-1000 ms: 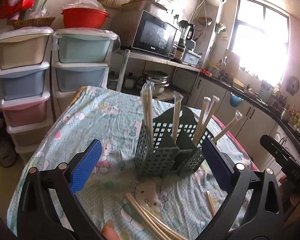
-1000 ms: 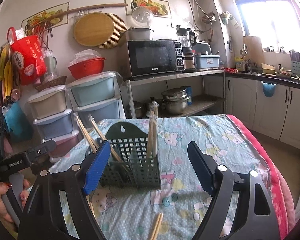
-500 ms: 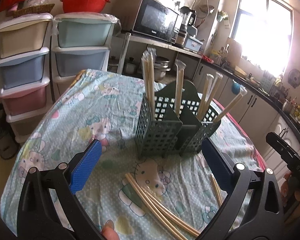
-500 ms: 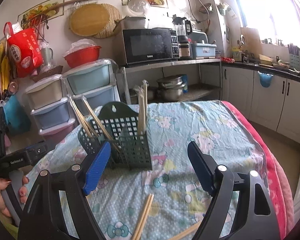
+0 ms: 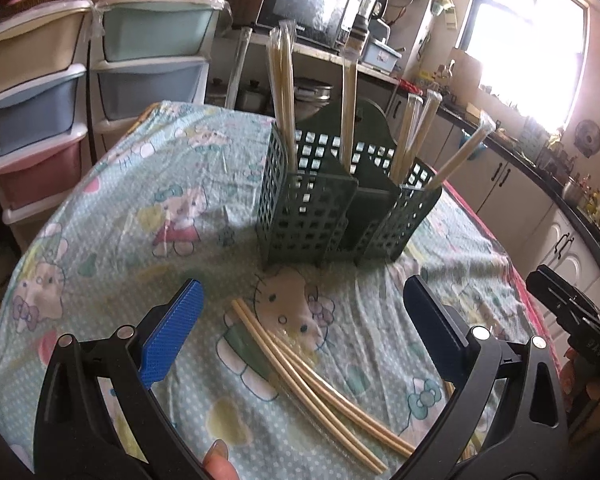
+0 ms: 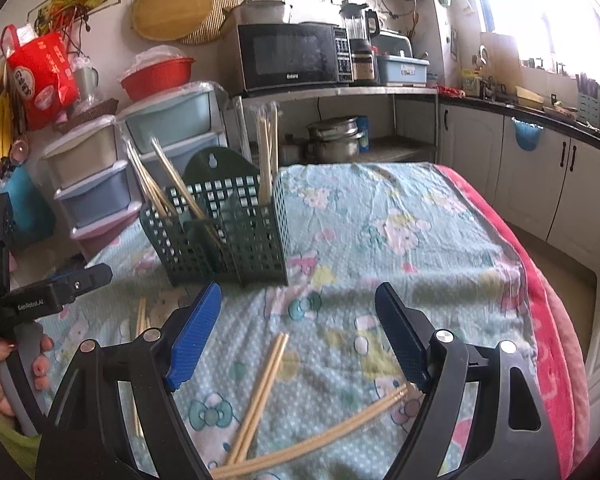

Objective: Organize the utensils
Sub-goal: 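Lower both open grippers onto the loose chopsticks on the cloth, then close the right gripper on a chopstick while the left gripper grasps another chopstick, then lift the left gripper's chopstick over the green caddy while the right gripper carries its own, then lower the chopstick into the caddy and open the left gripper while the right gripper releases its own, then withdraw both open grippers from the caddy toward the remaining chopsticks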

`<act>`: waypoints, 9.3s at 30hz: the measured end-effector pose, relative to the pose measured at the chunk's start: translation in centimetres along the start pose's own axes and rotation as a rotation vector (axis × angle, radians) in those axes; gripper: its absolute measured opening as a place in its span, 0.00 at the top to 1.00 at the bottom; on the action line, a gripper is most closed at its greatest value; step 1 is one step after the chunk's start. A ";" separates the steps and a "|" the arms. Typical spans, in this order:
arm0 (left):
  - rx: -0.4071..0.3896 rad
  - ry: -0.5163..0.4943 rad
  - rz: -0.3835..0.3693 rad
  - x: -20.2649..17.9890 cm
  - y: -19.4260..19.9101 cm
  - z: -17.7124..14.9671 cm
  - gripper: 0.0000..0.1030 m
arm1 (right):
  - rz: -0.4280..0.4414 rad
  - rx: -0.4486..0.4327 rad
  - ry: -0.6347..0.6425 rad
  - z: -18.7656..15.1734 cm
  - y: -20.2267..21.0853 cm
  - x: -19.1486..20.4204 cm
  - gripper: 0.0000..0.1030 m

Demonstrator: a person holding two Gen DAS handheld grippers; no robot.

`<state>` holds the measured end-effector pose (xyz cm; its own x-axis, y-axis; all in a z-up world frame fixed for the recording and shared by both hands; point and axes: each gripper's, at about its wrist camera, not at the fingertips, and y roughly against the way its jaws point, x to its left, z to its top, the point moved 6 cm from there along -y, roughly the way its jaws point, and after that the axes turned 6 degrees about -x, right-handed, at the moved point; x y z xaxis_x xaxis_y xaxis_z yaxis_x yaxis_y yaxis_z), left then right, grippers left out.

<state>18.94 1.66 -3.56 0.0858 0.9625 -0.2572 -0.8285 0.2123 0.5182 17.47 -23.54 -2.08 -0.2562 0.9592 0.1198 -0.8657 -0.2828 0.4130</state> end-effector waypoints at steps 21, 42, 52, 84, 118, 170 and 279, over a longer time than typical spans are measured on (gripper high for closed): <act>0.166 0.091 -0.075 0.8 -2.8 -4.3 0.10 | -0.021 0.137 -0.058 -4.6 -0.7 -2.3 0.26; 0.258 0.210 -0.096 2.7 -6.4 -4.3 0.11 | -0.073 0.323 -0.299 -8.6 -3.1 -6.6 0.37; 0.250 0.207 -0.053 3.5 -7.1 -3.8 0.24 | -0.112 0.316 -0.319 -8.1 -4.6 -7.8 0.58; 0.166 0.144 0.052 4.5 -5.9 -1.7 0.93 | 0.026 0.099 -0.281 -2.2 -1.5 -5.3 0.93; -0.051 -0.038 -0.184 -5.8 1.7 6.6 0.97 | 0.232 -0.095 -0.047 6.4 3.3 4.3 0.94; -0.483 -0.054 -0.025 -4.8 4.2 25.1 0.97 | 0.234 -0.391 0.047 22.2 2.1 6.7 0.94; -0.252 -0.045 0.052 -2.2 1.4 10.5 0.10 | 0.082 -0.208 0.062 11.1 -1.7 4.7 0.35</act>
<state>23.40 1.59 6.36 0.0597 0.9788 -0.1960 -0.9437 0.1194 0.3087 22.49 -18.56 7.86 -0.3497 0.9328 0.0870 -0.9092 -0.3603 0.2086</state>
